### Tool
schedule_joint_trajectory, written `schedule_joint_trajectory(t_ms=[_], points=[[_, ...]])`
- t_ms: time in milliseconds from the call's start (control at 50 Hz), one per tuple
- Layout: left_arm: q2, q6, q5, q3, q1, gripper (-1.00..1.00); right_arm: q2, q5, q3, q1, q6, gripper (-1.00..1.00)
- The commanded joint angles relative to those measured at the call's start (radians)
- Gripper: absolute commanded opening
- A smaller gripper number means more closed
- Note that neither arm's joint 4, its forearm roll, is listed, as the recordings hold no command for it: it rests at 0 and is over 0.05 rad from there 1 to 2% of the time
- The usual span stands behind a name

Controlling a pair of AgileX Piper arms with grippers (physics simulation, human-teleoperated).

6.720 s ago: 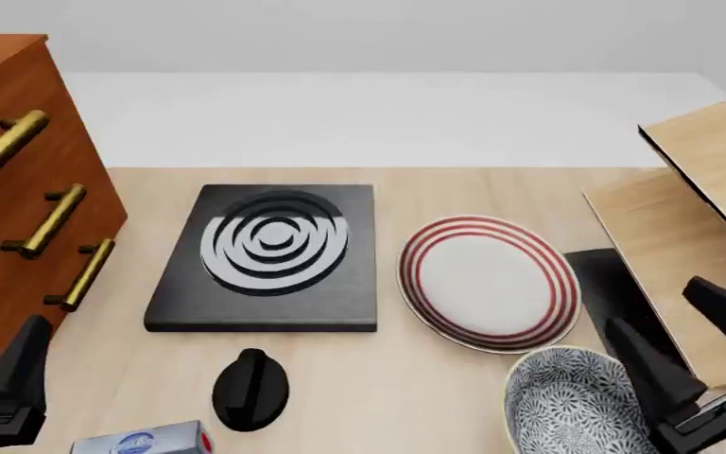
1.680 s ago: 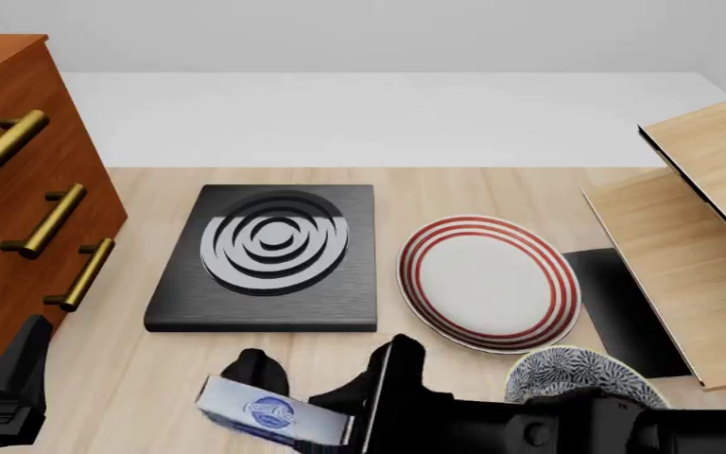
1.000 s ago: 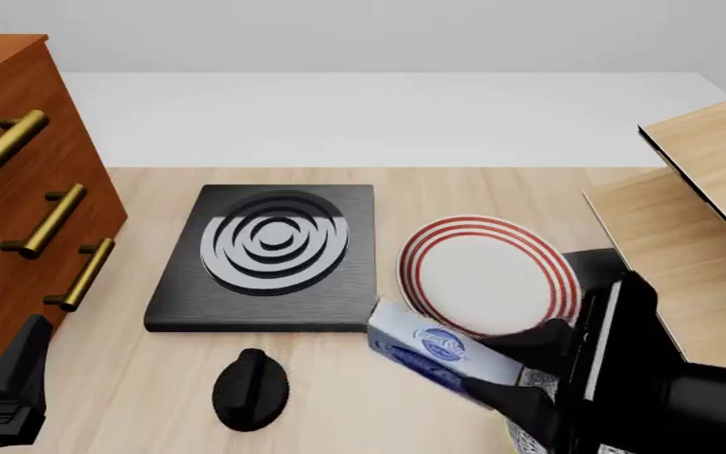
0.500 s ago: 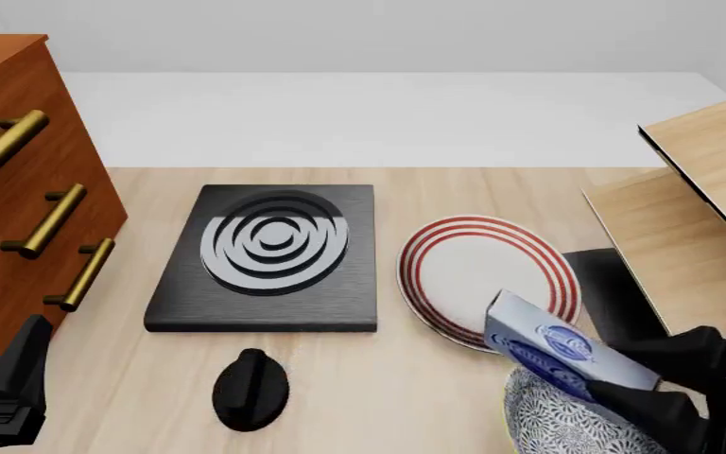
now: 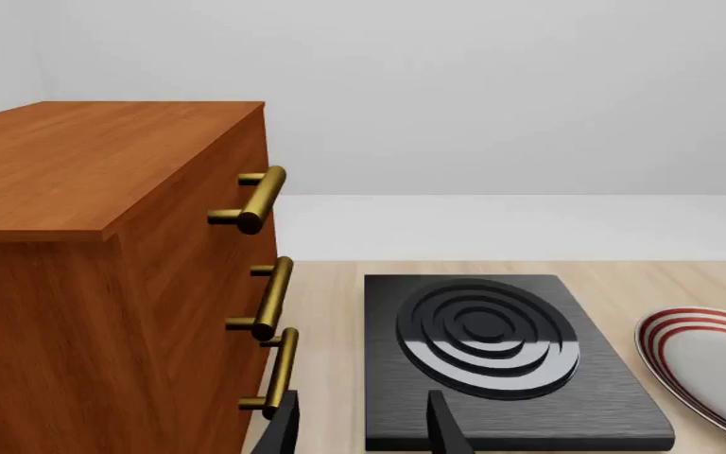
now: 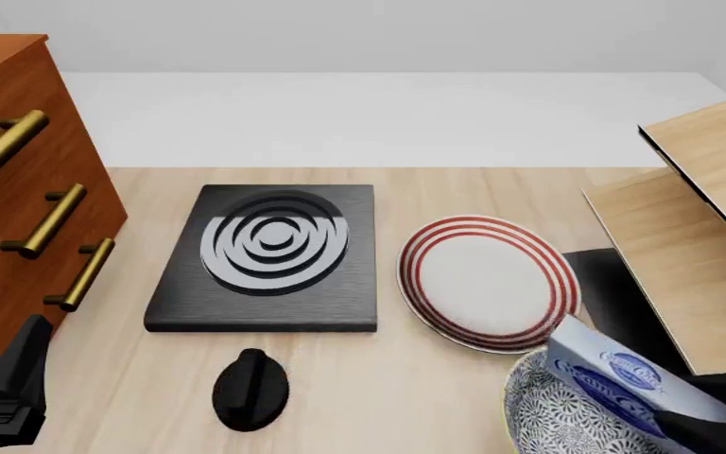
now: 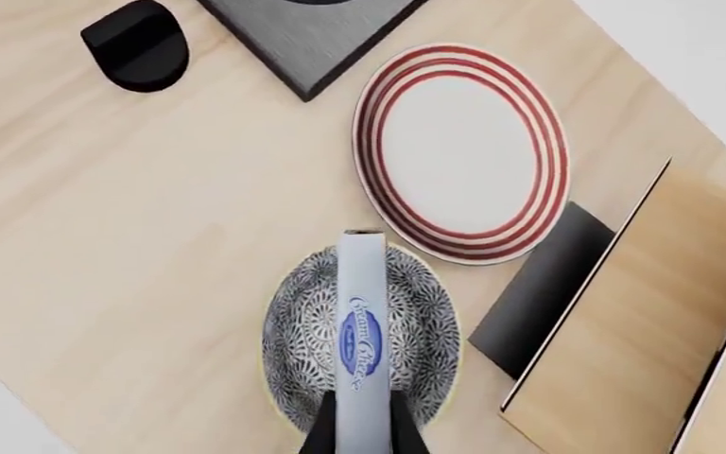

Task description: Pick up the cream cheese and put it in the bowl.

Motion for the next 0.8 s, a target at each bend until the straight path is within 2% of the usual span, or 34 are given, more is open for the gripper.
schedule_joint_trajectory(t_ms=[20, 80, 180, 800], points=[[0.0, 0.0, 0.0, 0.0, 0.0, 1.0, -0.036, 0.1, -0.028, -0.046, 0.013, -1.0], [0.0, 0.0, 0.0, 0.0, 0.0, 1.0, -0.047, 0.115, -0.018, -0.067, 0.004, -1.0], [0.0, 0.0, 0.0, 0.0, 0.0, 1.0, -0.053, 0.117, -0.003, -0.08, 0.021, -1.0], [0.0, 0.0, 0.0, 0.0, 0.0, 1.0, -0.101, 0.081, 0.124, -0.065, 0.091, -1.0]])
